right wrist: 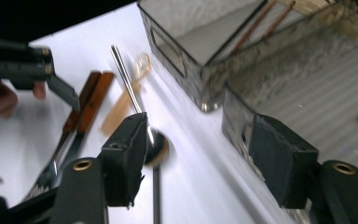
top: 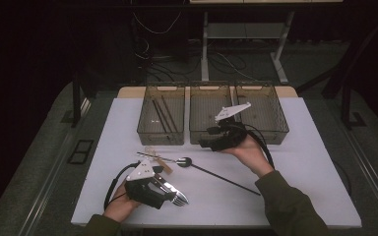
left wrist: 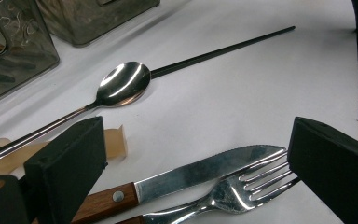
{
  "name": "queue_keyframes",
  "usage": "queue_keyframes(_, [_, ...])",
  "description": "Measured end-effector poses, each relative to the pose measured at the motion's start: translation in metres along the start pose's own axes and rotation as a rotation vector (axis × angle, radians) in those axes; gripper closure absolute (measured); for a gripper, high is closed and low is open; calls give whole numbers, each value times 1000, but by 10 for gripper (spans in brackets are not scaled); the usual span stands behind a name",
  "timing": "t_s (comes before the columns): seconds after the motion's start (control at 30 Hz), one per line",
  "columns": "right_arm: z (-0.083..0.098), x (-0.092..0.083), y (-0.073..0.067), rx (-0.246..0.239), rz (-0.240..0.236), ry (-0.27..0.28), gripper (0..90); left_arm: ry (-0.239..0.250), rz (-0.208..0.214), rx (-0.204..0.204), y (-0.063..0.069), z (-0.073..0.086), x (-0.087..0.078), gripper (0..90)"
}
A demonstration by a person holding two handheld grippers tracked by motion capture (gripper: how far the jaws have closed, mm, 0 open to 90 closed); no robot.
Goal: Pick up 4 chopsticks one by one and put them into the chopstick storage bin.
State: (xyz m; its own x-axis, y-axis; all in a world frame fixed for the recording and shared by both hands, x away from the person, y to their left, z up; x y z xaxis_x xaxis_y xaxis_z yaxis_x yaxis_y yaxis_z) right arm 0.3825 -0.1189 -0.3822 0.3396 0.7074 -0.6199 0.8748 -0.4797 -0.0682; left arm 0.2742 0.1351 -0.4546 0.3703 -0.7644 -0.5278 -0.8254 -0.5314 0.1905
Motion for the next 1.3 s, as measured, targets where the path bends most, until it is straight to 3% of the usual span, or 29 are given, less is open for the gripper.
queue_keyframes(0.47, [65, -36, -9, 0, 7, 14, 412, -8, -7, -2, -1, 1, 1, 41])
queue_keyframes(0.7, [92, -47, -19, 1, -9, 7, 514, -9, -9, -1, -1, 1, 1, 41])
queue_keyframes(0.97, [115, -44, -27, -2, -17, -26, 652, -10, -9, 7, 0, 0, 0, 42])
queue_keyframes(1.3, [122, -26, -30, -23, -35, -107, 750, -11, -5, 16, 1, 0, 0, 42])
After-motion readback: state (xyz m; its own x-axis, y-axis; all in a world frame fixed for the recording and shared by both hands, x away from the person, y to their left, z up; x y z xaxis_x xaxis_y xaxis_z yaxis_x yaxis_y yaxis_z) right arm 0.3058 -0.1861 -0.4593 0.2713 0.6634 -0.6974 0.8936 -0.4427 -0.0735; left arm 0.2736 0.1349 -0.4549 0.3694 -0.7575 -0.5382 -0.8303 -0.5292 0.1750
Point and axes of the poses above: each handheld gripper's, and its own axes: x roughly forward along the jaws, z roughly out of its underside, y roughly to its right, the point moved 3 cm from there along x, roughly forward along the jaws, and after that the axes turned 6 degrees about -x, right-handed, at the moved point
